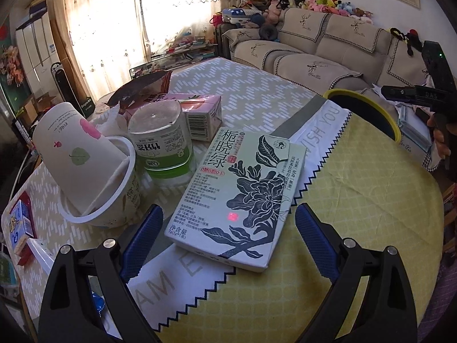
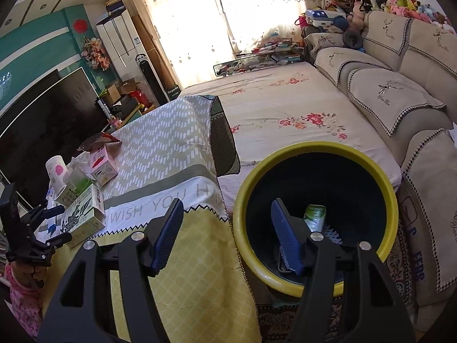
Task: Collect trash
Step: 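Grasp the white tea box with the left gripper, then carry the tea box over the bin and open the left gripper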
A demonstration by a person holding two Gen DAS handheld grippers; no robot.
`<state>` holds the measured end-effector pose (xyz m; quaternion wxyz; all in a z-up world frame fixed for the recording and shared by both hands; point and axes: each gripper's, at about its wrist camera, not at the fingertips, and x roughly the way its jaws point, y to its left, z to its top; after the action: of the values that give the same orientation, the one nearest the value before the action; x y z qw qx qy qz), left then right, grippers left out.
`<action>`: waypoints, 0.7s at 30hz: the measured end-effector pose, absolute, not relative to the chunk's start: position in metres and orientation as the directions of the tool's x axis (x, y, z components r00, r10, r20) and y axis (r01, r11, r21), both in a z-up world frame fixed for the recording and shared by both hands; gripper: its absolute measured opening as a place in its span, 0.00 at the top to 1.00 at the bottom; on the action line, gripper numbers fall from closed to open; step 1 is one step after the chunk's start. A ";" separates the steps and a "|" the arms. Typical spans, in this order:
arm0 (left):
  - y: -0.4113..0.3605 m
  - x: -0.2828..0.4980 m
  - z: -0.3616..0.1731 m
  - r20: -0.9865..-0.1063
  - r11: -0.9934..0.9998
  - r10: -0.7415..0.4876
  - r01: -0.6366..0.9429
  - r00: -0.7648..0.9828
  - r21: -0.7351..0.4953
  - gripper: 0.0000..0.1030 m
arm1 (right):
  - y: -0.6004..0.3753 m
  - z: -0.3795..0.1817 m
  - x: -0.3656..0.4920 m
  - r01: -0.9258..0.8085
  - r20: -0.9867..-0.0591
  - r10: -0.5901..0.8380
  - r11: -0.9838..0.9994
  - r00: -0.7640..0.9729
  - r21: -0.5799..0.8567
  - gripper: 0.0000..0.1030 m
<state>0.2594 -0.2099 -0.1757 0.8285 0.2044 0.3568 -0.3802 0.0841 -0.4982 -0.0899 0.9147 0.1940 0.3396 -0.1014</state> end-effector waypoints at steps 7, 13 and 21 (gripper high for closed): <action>-0.219 0.273 -0.183 -0.769 0.618 -0.489 0.786 0.411 0.027 0.10 | -0.494 -0.096 0.086 0.289 -0.665 -0.023 0.912 0.746 0.292 0.39; -0.229 0.272 -0.188 -0.774 0.609 -0.498 0.793 0.392 0.010 0.12 | -0.492 -0.094 0.080 0.263 -0.657 -0.005 0.918 0.754 0.295 0.37; -0.240 0.262 -0.190 -0.783 0.610 -0.504 0.792 0.365 -0.023 0.31 | -0.499 -0.087 0.068 0.266 -0.635 -0.007 0.911 0.773 0.314 0.37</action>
<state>0.2623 -0.2397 -0.1898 0.8056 0.1827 0.3948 -0.4022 0.0676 -0.4995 -0.0871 0.9206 0.1970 0.3288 -0.0743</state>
